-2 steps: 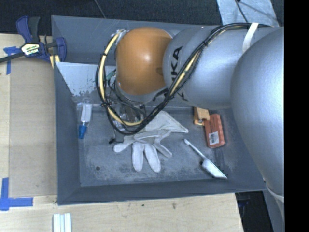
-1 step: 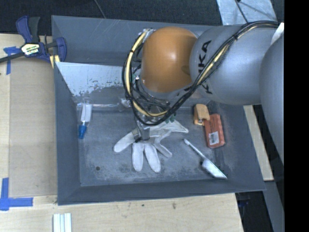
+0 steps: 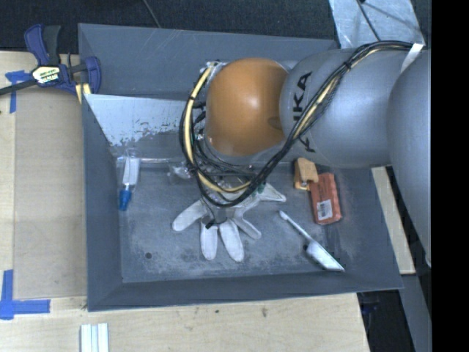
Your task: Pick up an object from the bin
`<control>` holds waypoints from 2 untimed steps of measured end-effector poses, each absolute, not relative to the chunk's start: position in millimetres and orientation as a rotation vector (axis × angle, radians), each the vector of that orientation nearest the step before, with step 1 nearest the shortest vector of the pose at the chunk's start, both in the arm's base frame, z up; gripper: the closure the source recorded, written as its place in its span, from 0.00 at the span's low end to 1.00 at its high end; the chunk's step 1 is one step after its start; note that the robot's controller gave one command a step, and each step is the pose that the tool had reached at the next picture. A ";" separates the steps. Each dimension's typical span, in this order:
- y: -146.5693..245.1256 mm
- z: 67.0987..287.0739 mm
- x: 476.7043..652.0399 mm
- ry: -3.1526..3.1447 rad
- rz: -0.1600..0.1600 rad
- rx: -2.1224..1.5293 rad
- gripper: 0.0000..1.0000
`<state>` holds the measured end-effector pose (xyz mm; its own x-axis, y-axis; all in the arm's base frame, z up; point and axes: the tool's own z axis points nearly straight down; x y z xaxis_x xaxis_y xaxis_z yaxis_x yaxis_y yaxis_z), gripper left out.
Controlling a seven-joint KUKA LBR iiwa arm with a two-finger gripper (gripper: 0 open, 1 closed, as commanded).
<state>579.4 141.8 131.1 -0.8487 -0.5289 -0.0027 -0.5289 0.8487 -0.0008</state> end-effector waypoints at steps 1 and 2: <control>125.9 71.4 595.6 2.950 0.000 -1.071 0.00; 131.8 72.2 585.1 2.805 -0.001 -1.402 1.00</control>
Offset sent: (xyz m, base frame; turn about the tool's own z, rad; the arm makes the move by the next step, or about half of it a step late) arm 0.0036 -0.0098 -0.0611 -0.3741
